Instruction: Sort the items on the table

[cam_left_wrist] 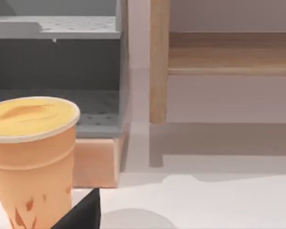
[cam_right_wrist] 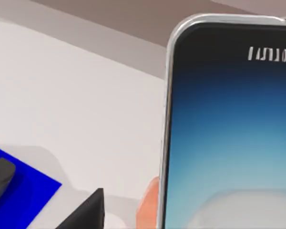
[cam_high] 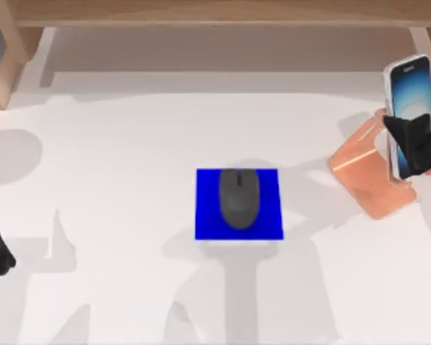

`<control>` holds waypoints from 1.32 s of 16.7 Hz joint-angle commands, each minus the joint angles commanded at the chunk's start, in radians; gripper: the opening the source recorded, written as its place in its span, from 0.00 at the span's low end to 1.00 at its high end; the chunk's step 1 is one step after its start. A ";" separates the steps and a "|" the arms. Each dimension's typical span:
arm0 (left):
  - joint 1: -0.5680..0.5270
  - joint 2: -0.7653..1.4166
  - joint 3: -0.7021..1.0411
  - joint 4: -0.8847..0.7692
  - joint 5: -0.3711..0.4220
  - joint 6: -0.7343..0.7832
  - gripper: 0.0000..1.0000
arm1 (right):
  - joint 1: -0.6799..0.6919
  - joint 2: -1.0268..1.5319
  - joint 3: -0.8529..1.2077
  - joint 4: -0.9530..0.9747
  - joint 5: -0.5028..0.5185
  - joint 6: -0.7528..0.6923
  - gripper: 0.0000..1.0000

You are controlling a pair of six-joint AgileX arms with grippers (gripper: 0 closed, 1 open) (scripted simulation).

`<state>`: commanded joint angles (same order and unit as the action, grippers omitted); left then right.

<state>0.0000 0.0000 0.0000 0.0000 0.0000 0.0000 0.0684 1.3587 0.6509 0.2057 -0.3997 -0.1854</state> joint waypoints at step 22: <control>0.000 0.000 0.000 0.000 0.000 0.000 1.00 | -0.021 -0.544 -0.277 -0.094 0.143 0.068 1.00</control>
<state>0.0000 0.0000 0.0000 0.0000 0.0000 0.0000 0.0478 0.8148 0.3740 0.1121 -0.2572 -0.1171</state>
